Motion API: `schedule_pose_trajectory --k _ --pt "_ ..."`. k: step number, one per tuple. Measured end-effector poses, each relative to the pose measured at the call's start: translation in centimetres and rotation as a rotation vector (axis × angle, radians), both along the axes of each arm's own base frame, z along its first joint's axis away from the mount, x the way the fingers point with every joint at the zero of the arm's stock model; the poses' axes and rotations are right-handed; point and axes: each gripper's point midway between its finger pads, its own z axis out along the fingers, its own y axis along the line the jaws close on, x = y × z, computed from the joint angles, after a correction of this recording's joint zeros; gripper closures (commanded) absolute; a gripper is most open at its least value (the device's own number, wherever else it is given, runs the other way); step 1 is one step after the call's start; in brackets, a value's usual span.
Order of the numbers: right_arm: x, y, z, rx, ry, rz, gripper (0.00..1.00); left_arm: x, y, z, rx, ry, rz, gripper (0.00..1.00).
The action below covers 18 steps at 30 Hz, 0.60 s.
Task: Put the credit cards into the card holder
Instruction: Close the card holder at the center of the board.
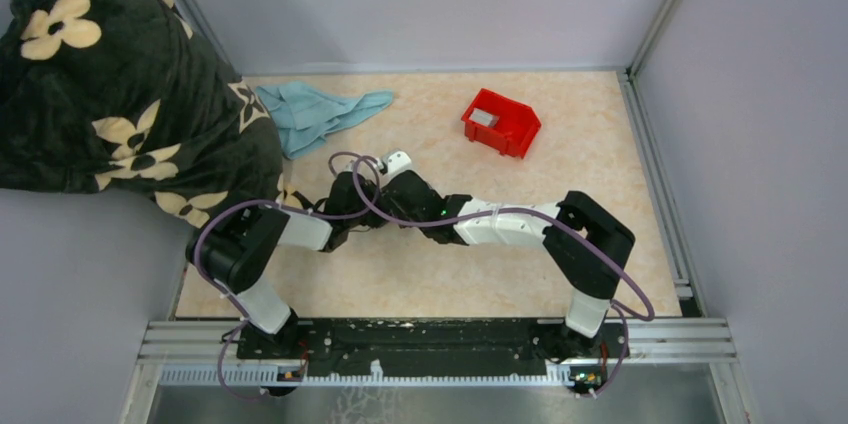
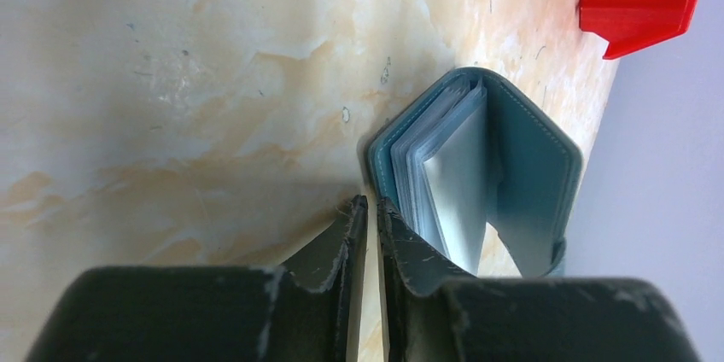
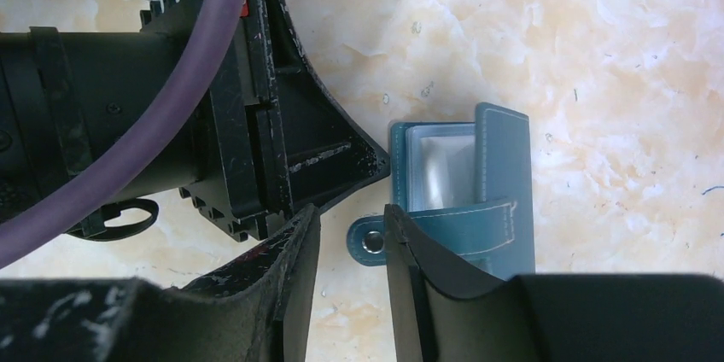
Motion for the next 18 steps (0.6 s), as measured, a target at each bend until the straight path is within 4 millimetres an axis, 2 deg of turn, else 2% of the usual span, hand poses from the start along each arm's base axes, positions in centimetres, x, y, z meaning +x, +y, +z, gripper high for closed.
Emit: schedule_pose_trajectory --k 11,15,18 --pt "-0.7 0.7 0.0 0.045 0.037 0.01 0.64 -1.1 0.9 0.1 0.03 0.026 0.014 0.81" --pt "-1.7 1.5 0.7 0.083 0.063 0.052 0.63 -1.8 2.3 0.5 0.078 0.033 0.053 0.81" --pt "-2.5 2.1 2.0 0.117 0.069 0.089 0.64 -2.3 3.9 0.6 0.141 0.043 0.094 0.8"
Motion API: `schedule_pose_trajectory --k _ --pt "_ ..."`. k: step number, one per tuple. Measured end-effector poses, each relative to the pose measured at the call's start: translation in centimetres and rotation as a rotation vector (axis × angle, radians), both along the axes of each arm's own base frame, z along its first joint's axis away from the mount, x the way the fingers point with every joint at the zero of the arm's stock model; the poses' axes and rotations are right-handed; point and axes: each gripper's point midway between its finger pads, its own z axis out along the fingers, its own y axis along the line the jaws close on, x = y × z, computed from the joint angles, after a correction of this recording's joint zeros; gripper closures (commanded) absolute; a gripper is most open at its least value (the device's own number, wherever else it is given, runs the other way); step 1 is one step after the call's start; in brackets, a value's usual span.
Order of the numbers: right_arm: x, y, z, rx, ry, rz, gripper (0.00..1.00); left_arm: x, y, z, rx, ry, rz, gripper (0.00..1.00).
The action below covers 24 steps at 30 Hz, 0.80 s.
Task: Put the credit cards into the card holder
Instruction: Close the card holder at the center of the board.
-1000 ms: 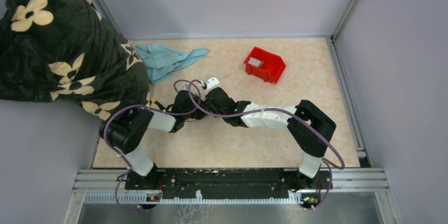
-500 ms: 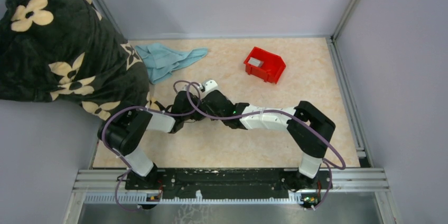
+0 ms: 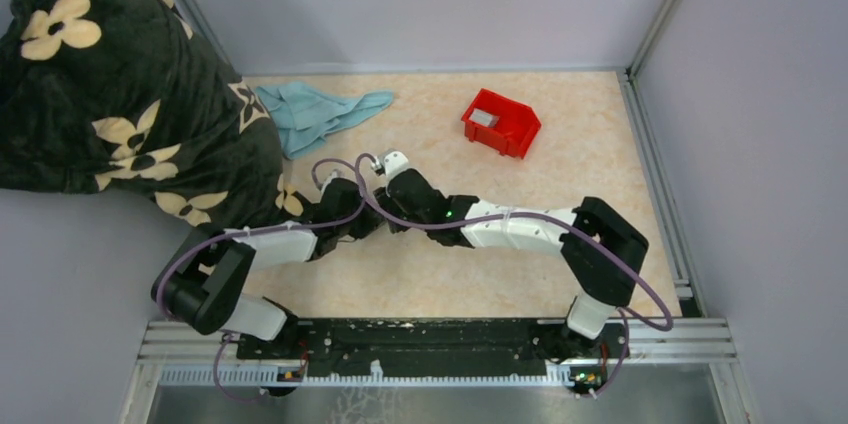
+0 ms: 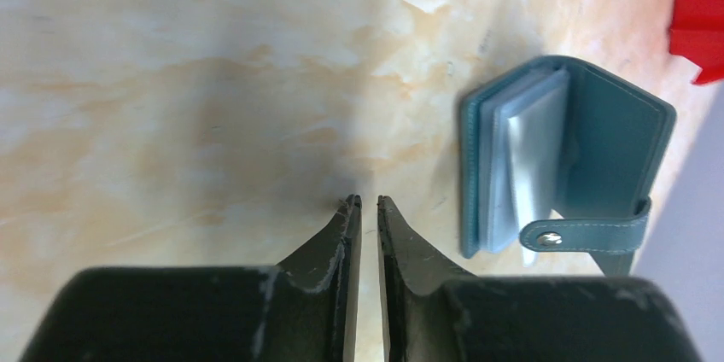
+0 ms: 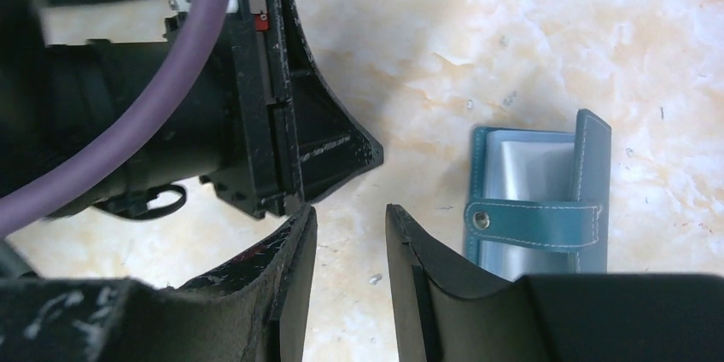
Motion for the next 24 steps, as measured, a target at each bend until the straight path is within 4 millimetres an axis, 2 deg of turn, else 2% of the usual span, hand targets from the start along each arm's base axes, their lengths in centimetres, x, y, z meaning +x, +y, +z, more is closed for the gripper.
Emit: schedule_pose_trajectory --k 4,7,11,13,15,17,20,24 --pt "-0.9 0.3 2.8 0.051 -0.025 0.027 0.65 -0.5 2.0 0.1 0.083 0.011 0.044 0.81" --pt "-0.8 -0.3 5.6 0.089 -0.07 0.007 0.7 -0.6 2.7 0.1 0.128 0.021 0.058 0.81" --pt "0.6 -2.3 10.0 0.167 -0.136 -0.055 0.75 -0.6 3.1 0.1 0.156 0.028 0.063 0.82" --pt "1.8 -3.8 11.2 0.197 -0.159 -0.099 0.77 -0.6 3.2 0.0 0.161 0.032 0.064 0.82" --pt "3.2 -5.9 11.1 0.201 -0.167 -0.154 0.8 -0.6 3.2 0.0 0.162 0.032 0.064 0.82" --pt "4.6 -7.7 9.9 0.187 -0.158 -0.204 0.82 -0.5 3.1 0.0 0.163 0.034 0.063 0.83" --pt "5.9 -10.1 7.0 0.151 -0.119 -0.259 0.85 -0.2 2.9 0.0 0.163 0.036 0.06 0.83" --pt "6.1 -10.8 3.8 0.135 -0.053 -0.265 0.88 0.3 2.5 0.0 0.162 0.036 0.053 0.83"
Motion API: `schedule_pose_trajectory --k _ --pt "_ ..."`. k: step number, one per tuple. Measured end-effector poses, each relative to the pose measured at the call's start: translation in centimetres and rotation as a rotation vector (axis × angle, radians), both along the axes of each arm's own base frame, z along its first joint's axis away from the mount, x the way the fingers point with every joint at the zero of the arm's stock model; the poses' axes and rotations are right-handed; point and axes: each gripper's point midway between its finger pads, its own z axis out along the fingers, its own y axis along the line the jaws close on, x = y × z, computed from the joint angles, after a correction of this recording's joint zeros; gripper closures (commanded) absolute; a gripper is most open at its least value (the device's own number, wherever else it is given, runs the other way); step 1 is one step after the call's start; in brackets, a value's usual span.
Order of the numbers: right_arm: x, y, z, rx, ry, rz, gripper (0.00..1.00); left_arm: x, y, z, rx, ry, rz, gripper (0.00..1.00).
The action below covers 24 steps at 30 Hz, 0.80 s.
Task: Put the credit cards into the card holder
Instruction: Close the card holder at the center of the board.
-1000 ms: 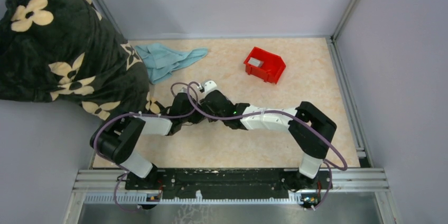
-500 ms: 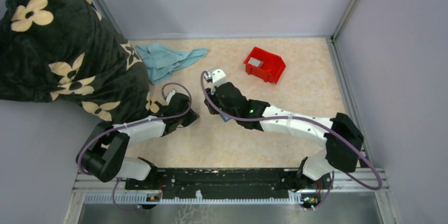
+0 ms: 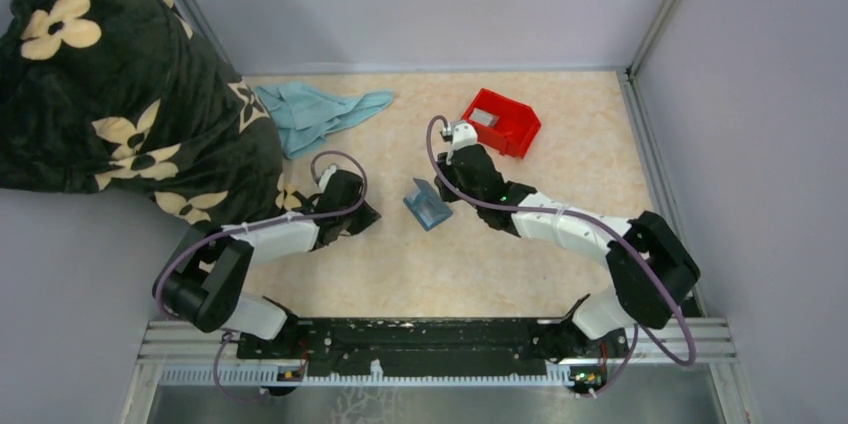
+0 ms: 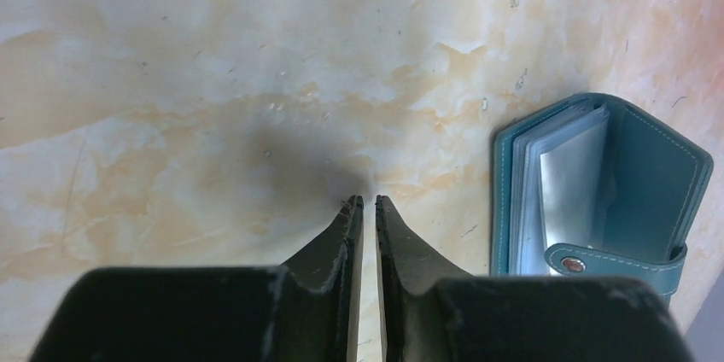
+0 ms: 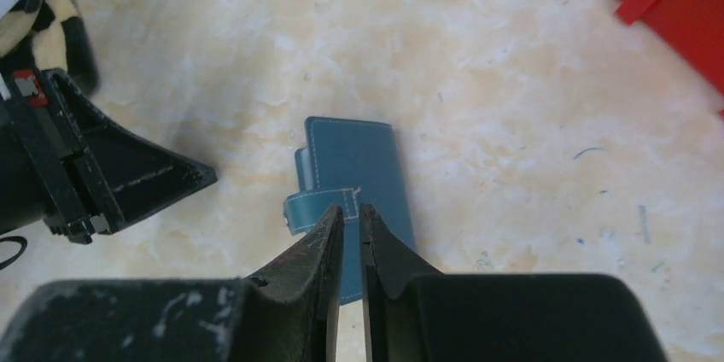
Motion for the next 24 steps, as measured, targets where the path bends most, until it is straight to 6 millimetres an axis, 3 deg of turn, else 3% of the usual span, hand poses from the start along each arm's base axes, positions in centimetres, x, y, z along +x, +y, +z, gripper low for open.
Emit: schedule_pose_trajectory --k 6,13,24 --pt "-0.5 2.5 -3.4 0.059 0.09 0.077 0.89 0.9 -0.9 0.0 -0.007 -0.003 -0.018 0.82" --pt "-2.8 4.3 -6.3 0.088 0.165 0.136 0.89 1.6 -1.4 0.1 -0.011 -0.006 -0.03 0.81" --pt "-4.3 4.4 -9.3 0.121 0.222 0.126 0.9 1.9 -1.2 1.1 0.038 -0.004 -0.055 0.77"
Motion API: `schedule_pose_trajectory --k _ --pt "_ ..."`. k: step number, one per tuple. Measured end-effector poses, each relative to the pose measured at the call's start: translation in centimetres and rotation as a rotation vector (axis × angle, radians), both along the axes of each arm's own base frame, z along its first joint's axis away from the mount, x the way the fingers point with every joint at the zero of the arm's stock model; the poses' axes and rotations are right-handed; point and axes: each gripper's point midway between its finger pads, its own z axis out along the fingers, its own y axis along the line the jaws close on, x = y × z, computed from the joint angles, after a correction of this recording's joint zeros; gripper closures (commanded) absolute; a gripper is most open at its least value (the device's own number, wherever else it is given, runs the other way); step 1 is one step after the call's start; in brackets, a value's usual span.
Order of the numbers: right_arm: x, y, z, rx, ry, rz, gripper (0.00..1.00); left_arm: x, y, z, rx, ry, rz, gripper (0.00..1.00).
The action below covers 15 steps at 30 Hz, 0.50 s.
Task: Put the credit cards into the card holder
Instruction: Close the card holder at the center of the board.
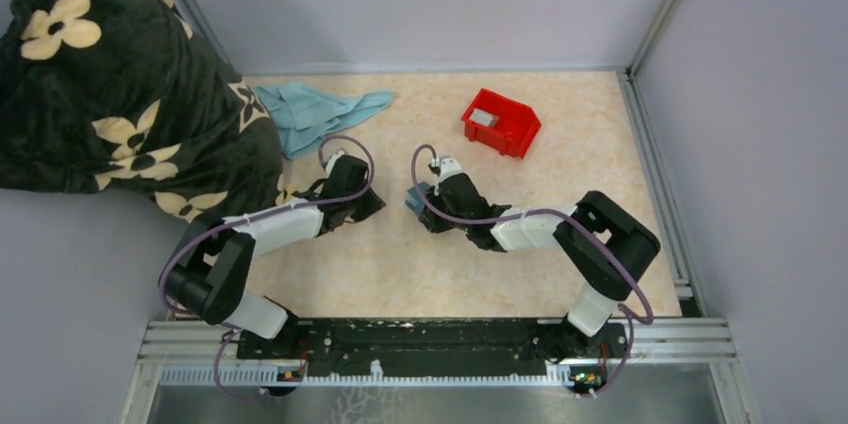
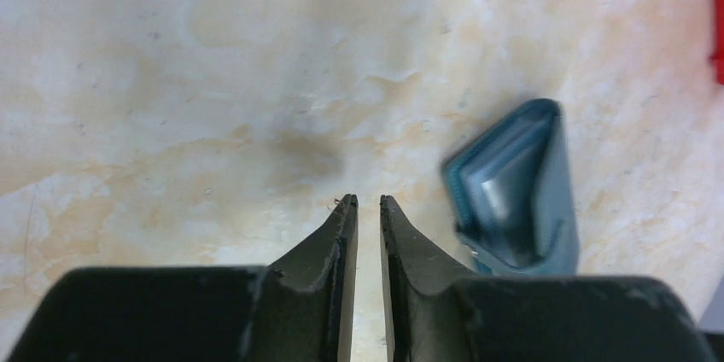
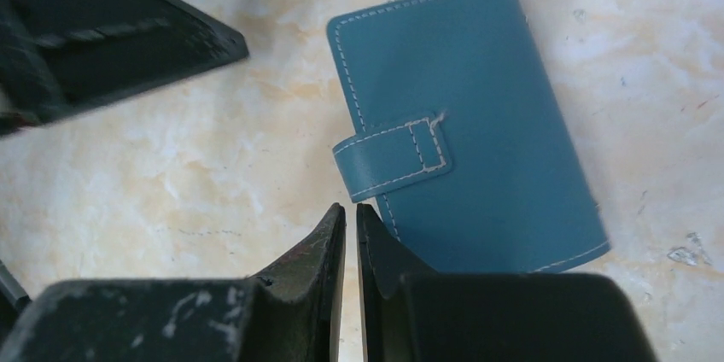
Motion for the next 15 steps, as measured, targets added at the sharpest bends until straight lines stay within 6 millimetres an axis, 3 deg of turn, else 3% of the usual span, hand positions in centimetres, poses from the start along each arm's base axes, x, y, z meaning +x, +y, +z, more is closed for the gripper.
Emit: schedule_pose_trajectory --k 6,10,15 --pt "-0.6 -0.4 -3.1 -0.017 0.056 -0.012 0.9 1.7 -0.9 4.3 -0.025 -0.092 -0.024 0.76" --pt "-0.7 -0.1 -3.0 -0.004 0.06 -0.007 0.9 2.7 -1.6 7.0 -0.049 -0.157 -0.042 0.75" --pt "-1.3 0.4 -3.1 -0.005 0.061 0.01 0.9 3.5 -3.0 9.0 -0.089 -0.201 -0.098 0.74"
